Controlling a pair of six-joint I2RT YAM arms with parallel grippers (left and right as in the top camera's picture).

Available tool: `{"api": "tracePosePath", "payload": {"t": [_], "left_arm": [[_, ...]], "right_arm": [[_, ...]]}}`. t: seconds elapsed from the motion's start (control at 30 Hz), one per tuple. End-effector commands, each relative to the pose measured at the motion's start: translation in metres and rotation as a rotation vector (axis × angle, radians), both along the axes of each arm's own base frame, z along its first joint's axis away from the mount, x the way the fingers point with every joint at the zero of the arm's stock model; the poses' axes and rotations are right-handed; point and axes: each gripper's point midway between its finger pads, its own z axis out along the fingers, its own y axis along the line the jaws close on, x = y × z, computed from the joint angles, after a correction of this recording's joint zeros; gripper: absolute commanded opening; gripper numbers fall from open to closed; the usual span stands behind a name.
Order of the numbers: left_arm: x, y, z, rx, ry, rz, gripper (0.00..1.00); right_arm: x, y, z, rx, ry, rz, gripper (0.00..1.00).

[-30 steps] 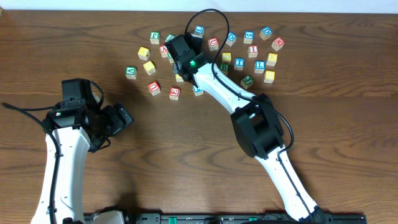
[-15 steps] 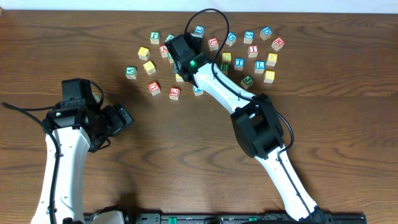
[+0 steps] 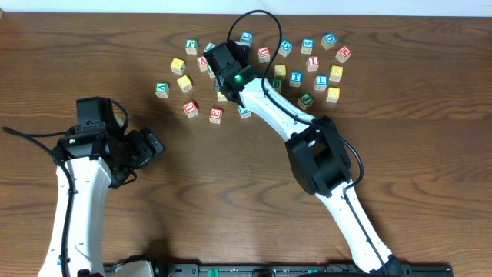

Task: Spell out ROBOT
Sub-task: 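Lower the right gripper onto the green R block and grasp it, then carry the green R block toward the front and set it down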

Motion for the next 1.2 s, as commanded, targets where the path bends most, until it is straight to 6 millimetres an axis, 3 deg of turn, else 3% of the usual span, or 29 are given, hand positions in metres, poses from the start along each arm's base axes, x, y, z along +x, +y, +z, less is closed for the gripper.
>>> {"api": "tracePosePath", "payload": {"t": [0.0, 0.17, 0.33, 0.37, 0.5, 0.63, 0.7, 0.83, 0.97, 1.17], "left_arm": [[0.004, 0.003, 0.008, 0.012, -0.021, 0.010, 0.98], [0.004, 0.003, 0.008, 0.012, -0.021, 0.010, 0.97], [0.004, 0.003, 0.008, 0.012, -0.021, 0.010, 0.98], [0.004, 0.003, 0.008, 0.012, -0.021, 0.010, 0.98], [0.004, 0.003, 0.008, 0.012, -0.021, 0.010, 0.97], [0.004, 0.003, 0.008, 0.012, -0.021, 0.010, 0.97], [0.004, 0.003, 0.008, 0.012, -0.021, 0.011, 0.98], [0.004, 0.003, 0.008, 0.012, -0.021, 0.010, 0.97], [0.005, 0.003, 0.008, 0.013, -0.024, 0.011, 0.98], [0.005, 0.003, 0.008, 0.012, -0.024, 0.011, 0.98]], "right_arm": [[0.005, -0.001, 0.032, 0.013, -0.039, 0.000, 0.27], [0.001, 0.000, 0.049, 0.032, -0.036, 0.013, 0.29], [-0.006, -0.004, 0.100, 0.020, -0.076, 0.065, 0.27], [-0.011, -0.007, 0.118, 0.021, -0.081, 0.068, 0.27], [-0.034, -0.021, 0.159, 0.020, -0.058, 0.080, 0.24], [-0.070, -0.037, 0.191, 0.001, 0.014, 0.141, 0.23], [-0.095, -0.045, 0.189, -0.017, 0.107, 0.165, 0.22], [-0.136, -0.055, 0.159, -0.051, 0.322, 0.204, 0.17], [-0.156, -0.050, 0.129, -0.071, 0.407, 0.232, 0.17], [-0.187, -0.033, 0.066, -0.089, 0.479, 0.221, 0.19]]}}
